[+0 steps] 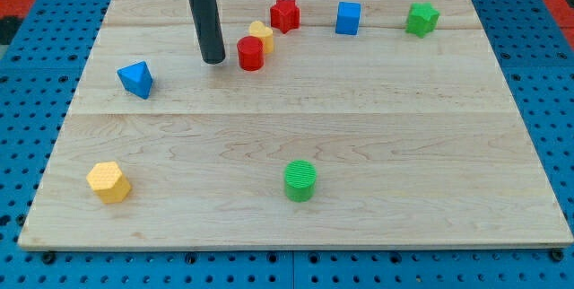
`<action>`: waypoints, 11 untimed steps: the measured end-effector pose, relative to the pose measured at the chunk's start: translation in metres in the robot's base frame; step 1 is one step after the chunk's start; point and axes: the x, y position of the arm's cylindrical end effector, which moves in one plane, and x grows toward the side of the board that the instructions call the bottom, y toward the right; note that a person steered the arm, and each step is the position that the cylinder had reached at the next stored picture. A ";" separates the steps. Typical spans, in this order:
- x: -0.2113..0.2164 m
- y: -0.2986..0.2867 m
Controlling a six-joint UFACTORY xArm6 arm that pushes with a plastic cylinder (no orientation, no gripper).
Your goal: Push the red circle below the red star
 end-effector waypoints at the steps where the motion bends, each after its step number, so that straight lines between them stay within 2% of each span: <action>1: -0.012 0.005; 3: -0.018 0.010; 6: 0.007 0.054; 11: -0.019 0.064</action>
